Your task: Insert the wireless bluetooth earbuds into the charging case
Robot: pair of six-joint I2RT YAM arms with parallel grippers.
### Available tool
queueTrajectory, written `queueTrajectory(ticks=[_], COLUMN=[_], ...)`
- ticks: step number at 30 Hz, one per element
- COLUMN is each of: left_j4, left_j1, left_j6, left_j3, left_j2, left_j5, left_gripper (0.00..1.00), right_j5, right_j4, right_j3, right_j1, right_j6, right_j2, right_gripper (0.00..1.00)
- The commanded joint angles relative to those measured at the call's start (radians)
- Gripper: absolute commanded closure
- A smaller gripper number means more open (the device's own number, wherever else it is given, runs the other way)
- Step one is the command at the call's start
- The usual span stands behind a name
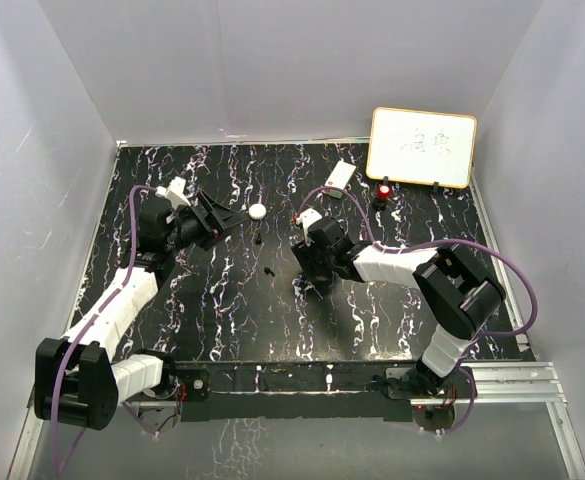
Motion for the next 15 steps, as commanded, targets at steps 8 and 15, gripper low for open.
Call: queueTrajectory(ticks=[8,15], left_j4=[-0.001,0.009], left_j1=[-0.005,-0.006], left_j6=[-0.001,-0.009], left_j3=[0.0,0.001], left_j2=[-0.016,-0.012], left_j5=[0.031,0.061], left_gripper=[0.26,0.26], right_j5=[0.052,0.065], right_j4=[-0.09,-0.06], right_j3=[0.027,0.009], right_j1=[0.002,0.002], right_j6=[-0.007,-0.017], right_j2=[0.034,0.025], right_gripper=[0.51,0.67])
